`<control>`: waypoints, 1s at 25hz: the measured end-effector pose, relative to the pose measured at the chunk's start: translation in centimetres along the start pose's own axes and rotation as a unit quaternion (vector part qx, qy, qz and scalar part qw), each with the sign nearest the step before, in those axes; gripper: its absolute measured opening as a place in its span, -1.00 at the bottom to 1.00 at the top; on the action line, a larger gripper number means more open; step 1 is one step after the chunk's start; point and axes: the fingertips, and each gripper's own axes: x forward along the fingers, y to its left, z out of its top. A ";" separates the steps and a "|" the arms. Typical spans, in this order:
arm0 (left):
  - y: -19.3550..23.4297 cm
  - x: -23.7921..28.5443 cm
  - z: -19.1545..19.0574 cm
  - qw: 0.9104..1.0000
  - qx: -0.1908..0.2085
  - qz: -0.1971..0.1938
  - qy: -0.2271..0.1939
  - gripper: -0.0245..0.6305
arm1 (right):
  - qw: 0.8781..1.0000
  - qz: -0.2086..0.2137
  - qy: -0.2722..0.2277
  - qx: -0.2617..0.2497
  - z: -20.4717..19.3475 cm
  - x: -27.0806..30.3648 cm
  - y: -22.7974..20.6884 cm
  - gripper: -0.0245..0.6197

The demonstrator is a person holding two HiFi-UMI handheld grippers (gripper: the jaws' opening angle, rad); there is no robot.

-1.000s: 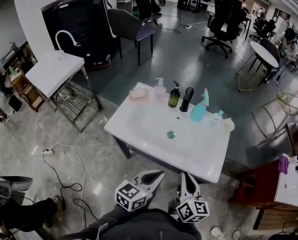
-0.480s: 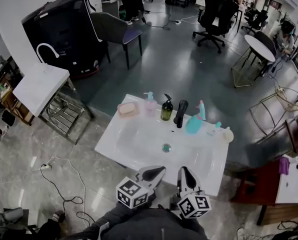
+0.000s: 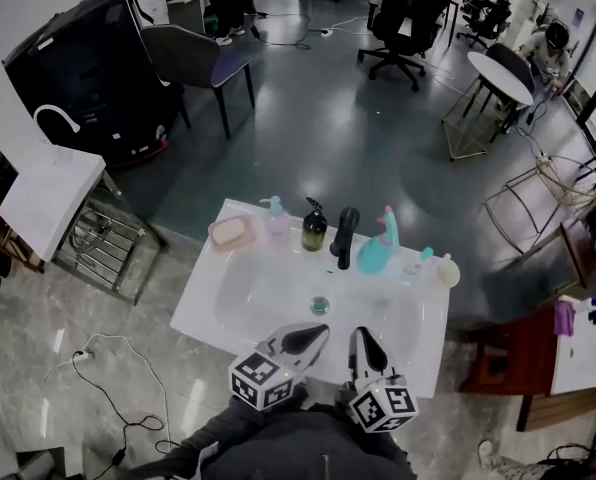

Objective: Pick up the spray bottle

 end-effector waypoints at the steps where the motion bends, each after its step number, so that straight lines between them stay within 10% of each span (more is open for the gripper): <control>1: 0.1 0.4 0.0 1.000 0.001 -0.006 0.002 -0.91 | 1.000 -0.005 -0.002 0.002 -0.1 0.2 -0.3 -0.89; 25: -0.2 4.8 1.7 0.998 0.016 -0.060 0.016 -0.91 | 0.995 -0.091 -0.034 -0.027 3.2 -0.6 -4.7 -0.89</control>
